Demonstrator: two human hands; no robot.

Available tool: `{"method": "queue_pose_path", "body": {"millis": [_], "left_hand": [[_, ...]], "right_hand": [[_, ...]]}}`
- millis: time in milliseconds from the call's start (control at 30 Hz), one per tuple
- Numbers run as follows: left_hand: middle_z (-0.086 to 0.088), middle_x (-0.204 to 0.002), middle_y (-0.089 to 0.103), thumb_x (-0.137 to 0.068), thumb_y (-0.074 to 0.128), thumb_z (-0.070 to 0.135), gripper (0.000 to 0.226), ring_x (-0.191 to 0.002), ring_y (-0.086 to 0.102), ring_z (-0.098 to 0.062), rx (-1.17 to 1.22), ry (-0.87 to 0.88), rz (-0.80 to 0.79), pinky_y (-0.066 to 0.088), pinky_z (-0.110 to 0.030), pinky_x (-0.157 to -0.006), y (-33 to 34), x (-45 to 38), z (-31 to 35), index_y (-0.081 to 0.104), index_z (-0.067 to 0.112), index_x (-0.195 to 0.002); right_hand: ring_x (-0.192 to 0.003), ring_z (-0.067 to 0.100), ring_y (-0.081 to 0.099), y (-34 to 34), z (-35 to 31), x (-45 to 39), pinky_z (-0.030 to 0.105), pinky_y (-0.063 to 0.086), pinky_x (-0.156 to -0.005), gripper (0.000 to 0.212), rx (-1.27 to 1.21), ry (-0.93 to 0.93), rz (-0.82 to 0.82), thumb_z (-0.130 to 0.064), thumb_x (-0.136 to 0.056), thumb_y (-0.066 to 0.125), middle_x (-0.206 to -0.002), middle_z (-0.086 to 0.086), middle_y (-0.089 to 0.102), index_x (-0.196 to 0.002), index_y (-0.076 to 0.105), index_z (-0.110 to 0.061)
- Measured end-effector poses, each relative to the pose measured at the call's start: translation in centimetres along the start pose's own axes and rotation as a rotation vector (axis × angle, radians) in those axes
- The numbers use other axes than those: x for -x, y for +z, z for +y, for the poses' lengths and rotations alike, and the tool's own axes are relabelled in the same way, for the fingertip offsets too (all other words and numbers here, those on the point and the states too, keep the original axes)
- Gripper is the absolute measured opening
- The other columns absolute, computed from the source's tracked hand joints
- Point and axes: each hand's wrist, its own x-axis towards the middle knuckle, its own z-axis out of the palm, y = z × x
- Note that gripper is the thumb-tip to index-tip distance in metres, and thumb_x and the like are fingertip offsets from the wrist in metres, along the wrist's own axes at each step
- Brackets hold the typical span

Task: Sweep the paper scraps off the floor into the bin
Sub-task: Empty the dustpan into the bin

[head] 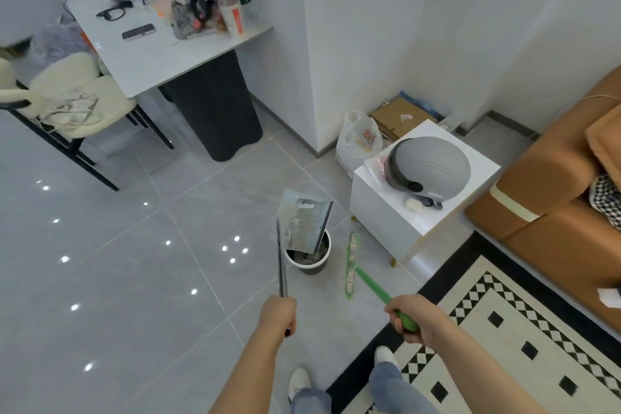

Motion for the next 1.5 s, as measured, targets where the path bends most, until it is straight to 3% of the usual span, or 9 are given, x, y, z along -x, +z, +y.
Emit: {"method": "queue_pose_path", "body": {"millis": [133, 300, 433, 500, 700, 933, 1133, 1300, 1500], "left_hand": [[-0.013, -0.061, 0.049, -0.084, 0.050, -0.005, 0.032, -0.072, 0.064, -0.029, -0.237, -0.021, -0.027, 0.036, -0.026, -0.043, 1.3, -0.5, -0.9, 0.059, -0.010, -0.115], [-0.012, -0.118, 0.063, -0.090, 0.056, 0.008, 0.031, -0.105, 0.064, -0.016, -0.365, -0.002, 0.005, 0.051, -0.023, -0.074, 1.9, -0.5, -1.9, 0.058, -0.003, -0.119], [-0.008, -0.064, 0.051, -0.092, 0.045, 0.007, 0.020, -0.064, 0.063, -0.026, -0.192, -0.034, 0.053, 0.041, -0.022, -0.050, 1.5, -0.4, -3.2, 0.058, -0.006, -0.096], [-0.009, -0.069, 0.057, -0.092, 0.044, 0.013, 0.031, -0.057, 0.057, -0.023, -0.123, 0.021, 0.131, 0.046, -0.025, -0.052, 0.9, -0.4, -3.5, 0.060, -0.005, -0.111], [-0.015, -0.121, 0.061, -0.094, 0.043, 0.014, 0.032, -0.111, 0.059, -0.029, -0.273, 0.110, 0.254, 0.046, -0.027, -0.088, -0.5, -0.3, -3.4, 0.058, 0.000, -0.119], [-0.013, -0.097, 0.067, -0.088, 0.047, 0.016, 0.011, -0.080, 0.066, -0.026, -0.214, 0.136, 0.250, 0.056, -0.032, -0.074, 0.5, -0.3, -4.7, 0.052, 0.010, -0.081], [-0.012, -0.093, 0.060, -0.091, 0.045, 0.017, 0.024, -0.077, 0.059, -0.026, -0.224, 0.134, 0.194, 0.042, -0.021, -0.053, 0.2, -0.3, -4.4, 0.057, 0.002, -0.107], [-0.006, -0.076, 0.051, -0.089, 0.051, 0.016, 0.011, -0.066, 0.053, -0.023, -0.129, 0.106, 0.184, 0.035, -0.018, -0.042, -0.8, -1.2, -4.3, 0.051, 0.005, -0.092], [-0.013, -0.094, 0.063, -0.091, 0.050, 0.024, 0.027, -0.081, 0.060, -0.025, -0.193, 0.132, 0.237, 0.045, -0.025, -0.065, 0.6, -1.0, -5.7, 0.059, 0.001, -0.103]], "right_hand": [[-0.037, 0.011, 0.041, -0.5, -0.5, -0.8, 0.015, 0.023, -0.036, 0.010, 0.001, -0.001, -0.010, -0.003, -0.088, 0.052, -0.054, 0.005, 0.048, -0.080, 0.048, -0.006], [-0.031, 0.008, 0.042, -0.4, -0.9, -1.1, 0.013, 0.024, -0.033, 0.008, -0.001, 0.007, -0.030, -0.003, -0.090, 0.051, -0.056, 0.005, 0.048, -0.083, 0.047, -0.006], [-0.033, 0.008, 0.041, -0.5, -1.0, -1.2, 0.014, 0.023, -0.033, 0.008, 0.007, -0.005, -0.048, -0.003, -0.090, 0.051, -0.055, 0.005, 0.047, -0.083, 0.048, -0.006], [-0.034, 0.008, 0.041, -0.5, -1.0, -1.1, 0.014, 0.023, -0.033, 0.007, 0.011, -0.010, -0.054, -0.002, -0.090, 0.051, -0.056, 0.005, 0.047, -0.084, 0.048, -0.005], [-0.034, 0.009, 0.040, -0.4, -1.1, -0.9, 0.014, 0.023, -0.031, 0.009, 0.012, -0.011, -0.068, -0.001, -0.090, 0.050, -0.056, 0.006, 0.046, -0.083, 0.047, -0.005], [-0.031, 0.007, 0.043, -0.5, -1.3, -1.0, 0.014, 0.025, -0.031, 0.011, 0.002, 0.000, -0.062, -0.001, -0.090, 0.050, -0.056, 0.006, 0.048, -0.081, 0.047, -0.006], [-0.031, 0.008, 0.043, -0.4, -1.4, -1.1, 0.013, 0.024, -0.031, 0.012, 0.009, -0.002, -0.061, -0.001, -0.090, 0.050, -0.054, 0.006, 0.047, -0.080, 0.046, -0.007], [-0.032, 0.008, 0.043, -0.6, -1.5, -0.9, 0.014, 0.024, -0.032, 0.012, 0.021, -0.011, -0.065, -0.001, -0.090, 0.051, -0.055, 0.006, 0.048, -0.080, 0.047, -0.007], [-0.034, 0.008, 0.044, -1.0, -1.3, -0.9, 0.015, 0.026, -0.032, 0.008, 0.030, -0.013, -0.062, -0.002, -0.089, 0.053, -0.056, 0.006, 0.050, -0.082, 0.049, -0.005]]}}
